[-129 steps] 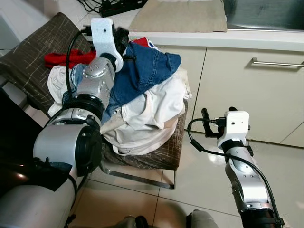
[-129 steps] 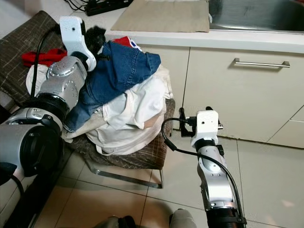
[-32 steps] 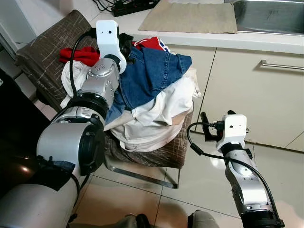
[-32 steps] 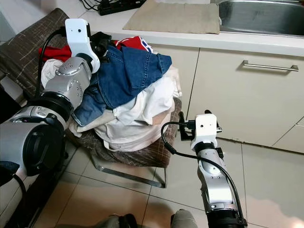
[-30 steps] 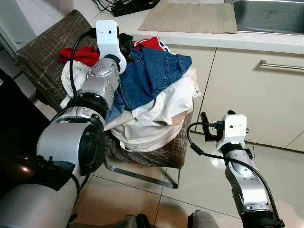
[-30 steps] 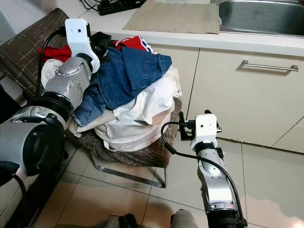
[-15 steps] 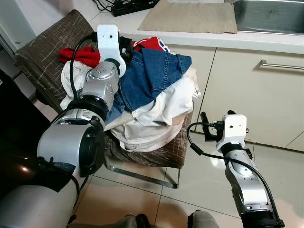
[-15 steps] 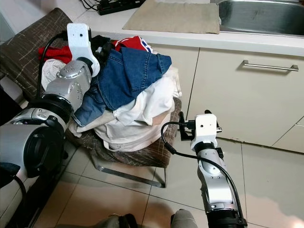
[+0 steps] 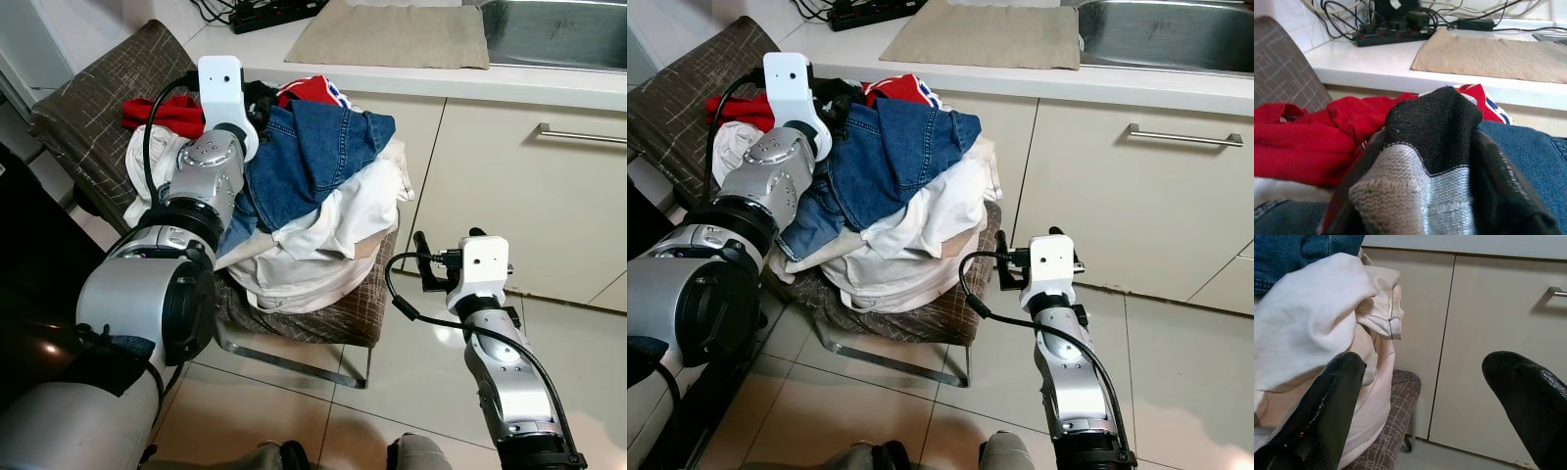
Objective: Clothes washing
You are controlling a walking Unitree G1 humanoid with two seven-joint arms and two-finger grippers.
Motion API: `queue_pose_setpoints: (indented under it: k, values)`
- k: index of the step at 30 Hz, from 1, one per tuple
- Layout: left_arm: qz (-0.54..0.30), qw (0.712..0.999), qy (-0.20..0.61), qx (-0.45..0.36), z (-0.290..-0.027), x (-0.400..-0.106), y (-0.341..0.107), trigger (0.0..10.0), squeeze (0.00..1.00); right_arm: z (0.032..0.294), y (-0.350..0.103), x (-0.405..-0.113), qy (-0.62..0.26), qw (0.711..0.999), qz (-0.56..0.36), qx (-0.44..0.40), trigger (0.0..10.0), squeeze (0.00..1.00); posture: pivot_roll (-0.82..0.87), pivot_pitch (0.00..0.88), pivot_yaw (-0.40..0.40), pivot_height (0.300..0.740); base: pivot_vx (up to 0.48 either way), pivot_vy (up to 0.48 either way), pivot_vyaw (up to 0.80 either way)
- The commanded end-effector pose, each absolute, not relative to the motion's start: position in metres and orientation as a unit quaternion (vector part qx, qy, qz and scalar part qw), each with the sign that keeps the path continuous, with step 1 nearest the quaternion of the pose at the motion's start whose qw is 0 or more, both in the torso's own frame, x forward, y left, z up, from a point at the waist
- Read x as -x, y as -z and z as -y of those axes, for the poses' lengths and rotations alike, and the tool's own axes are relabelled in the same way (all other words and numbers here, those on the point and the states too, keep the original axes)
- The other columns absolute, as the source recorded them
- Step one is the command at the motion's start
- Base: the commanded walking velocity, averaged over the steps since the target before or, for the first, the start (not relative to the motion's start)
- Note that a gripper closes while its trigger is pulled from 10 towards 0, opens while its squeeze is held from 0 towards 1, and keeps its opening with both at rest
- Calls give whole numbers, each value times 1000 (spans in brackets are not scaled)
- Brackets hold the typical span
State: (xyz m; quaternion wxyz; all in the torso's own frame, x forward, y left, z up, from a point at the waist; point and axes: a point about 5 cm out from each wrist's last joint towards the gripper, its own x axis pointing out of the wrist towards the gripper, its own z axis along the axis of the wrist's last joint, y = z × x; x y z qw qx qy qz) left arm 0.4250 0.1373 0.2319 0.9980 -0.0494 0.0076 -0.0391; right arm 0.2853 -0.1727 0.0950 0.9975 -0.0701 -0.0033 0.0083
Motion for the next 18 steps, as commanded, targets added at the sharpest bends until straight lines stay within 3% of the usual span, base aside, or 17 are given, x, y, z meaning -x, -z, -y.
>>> queue_pose_setpoints:
  k: [1,9,18]
  values:
    - [-24,997,33,58,-141,-424,-223,0,0,172,-91,-283,-13,997,-3,71,10000,0,-314,52,121,740,0,0,0]
    - [-56,993,42,97,-139,-422,-213,0,0,172,-91,-283,-13,997,-4,71,10000,0,-313,56,119,740,0,0,0]
    - [-31,994,70,83,-134,-422,-217,0,0,172,-92,-283,-13,997,-3,70,10000,0,-313,56,119,740,0,0,0]
